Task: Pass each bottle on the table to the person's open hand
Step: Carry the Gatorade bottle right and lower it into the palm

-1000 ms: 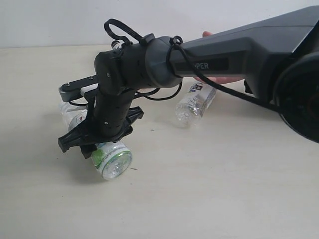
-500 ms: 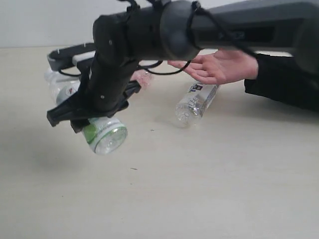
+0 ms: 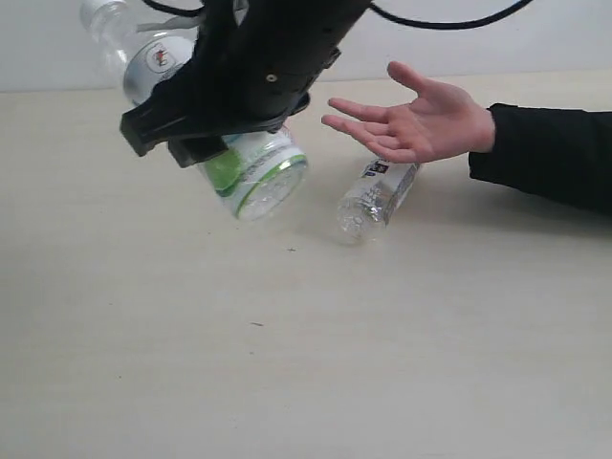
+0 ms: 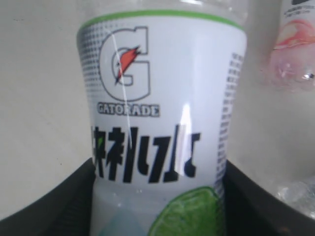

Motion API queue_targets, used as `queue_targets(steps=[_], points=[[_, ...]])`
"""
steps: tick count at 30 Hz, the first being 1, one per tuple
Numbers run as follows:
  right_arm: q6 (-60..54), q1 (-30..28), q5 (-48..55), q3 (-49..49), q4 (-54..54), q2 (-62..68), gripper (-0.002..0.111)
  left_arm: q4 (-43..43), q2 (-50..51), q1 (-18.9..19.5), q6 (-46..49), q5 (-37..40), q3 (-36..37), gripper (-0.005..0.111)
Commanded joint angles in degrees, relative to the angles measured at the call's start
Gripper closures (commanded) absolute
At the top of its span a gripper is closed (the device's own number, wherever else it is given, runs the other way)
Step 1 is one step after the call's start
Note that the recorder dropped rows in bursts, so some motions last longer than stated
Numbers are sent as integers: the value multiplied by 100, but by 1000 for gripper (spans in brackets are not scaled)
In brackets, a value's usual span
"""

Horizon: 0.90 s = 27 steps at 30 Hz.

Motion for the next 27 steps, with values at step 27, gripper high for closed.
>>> queue_targets(steps=[27], points=[[255,-2489,-2,1123,-390,-366,108,-24,-26,-37,6,-12,-3,107]])
